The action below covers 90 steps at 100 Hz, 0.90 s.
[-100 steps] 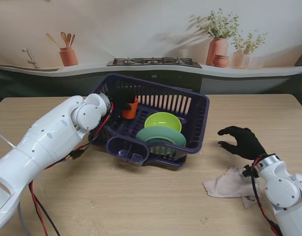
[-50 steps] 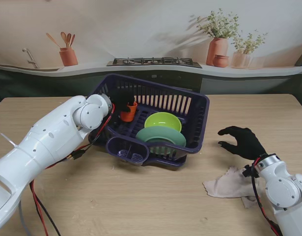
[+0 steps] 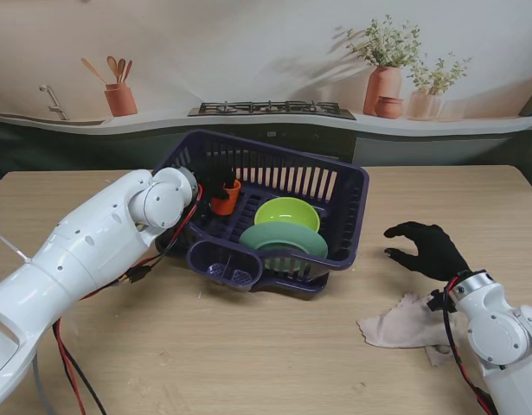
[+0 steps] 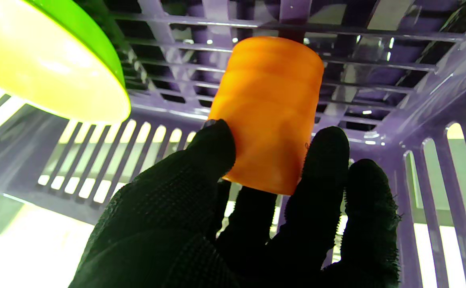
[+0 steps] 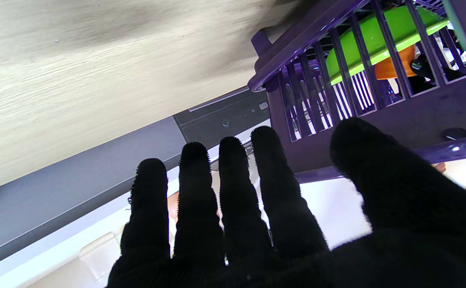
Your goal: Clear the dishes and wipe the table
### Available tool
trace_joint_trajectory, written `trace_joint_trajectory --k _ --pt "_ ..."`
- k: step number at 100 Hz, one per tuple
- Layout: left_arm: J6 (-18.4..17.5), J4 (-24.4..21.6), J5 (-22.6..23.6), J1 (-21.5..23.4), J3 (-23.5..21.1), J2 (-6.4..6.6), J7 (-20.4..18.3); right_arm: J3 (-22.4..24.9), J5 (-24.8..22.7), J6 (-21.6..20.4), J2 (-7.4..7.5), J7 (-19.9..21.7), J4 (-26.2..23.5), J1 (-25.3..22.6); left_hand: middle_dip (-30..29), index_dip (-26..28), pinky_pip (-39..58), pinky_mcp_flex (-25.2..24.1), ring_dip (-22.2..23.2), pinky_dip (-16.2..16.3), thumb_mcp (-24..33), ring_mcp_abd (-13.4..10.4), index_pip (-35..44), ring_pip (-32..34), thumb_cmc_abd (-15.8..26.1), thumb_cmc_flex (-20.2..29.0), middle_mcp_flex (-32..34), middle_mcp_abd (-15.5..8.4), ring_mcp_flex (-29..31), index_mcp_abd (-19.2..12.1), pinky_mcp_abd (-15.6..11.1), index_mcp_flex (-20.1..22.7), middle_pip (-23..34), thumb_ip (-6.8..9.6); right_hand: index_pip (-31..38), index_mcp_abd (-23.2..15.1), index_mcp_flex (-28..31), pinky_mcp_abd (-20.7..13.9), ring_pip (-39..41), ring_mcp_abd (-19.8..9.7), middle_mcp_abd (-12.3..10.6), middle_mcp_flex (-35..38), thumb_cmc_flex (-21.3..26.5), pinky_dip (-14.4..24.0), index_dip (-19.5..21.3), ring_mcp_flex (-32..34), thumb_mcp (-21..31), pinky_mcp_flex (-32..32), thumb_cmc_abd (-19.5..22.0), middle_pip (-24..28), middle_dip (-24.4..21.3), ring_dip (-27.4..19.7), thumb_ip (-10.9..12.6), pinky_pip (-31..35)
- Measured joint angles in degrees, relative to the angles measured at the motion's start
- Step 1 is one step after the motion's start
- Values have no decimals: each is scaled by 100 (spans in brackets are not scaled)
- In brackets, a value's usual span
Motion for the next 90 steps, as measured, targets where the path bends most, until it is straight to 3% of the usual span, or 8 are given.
trace_joint_trajectory --k 36,54,90 --pt "-1 -11 -5 41 -79 4 35 2 -7 -12 0 -15 13 8 -235 -24 -145 -298 -6 -155 -127 73 -215 -152 102 -331 -332 20 -439 -165 -3 -24 58 77 1 0 0 0 0 0 -2 0 0 0 0 0 0 0 0 0 0 0 0 0" --pt "-20 -4 -69 61 -120 -1 91 2 -14 -8 -2 -26 17 9 -314 -14 -148 -561 -61 -290 -128 73 -380 -343 159 -482 -721 20 -820 -333 -4 -393 56 78 1 0 0 0 0 0 -4 0 0 0 0 0 0 0 0 0 0 0 0 0" --pt "-429 48 -35 121 -318 -12 299 2 -19 -10 -2 -24 17 10 -464 88 -162 -1008 -205 -754 -108 -83 -498 -726 164 -767 -1216 -20 -1432 -392 -55 -656 -148 78 2 0 0 0 0 0 -6 0 0 0 0 0 0 0 0 0 0 0 0 -1"
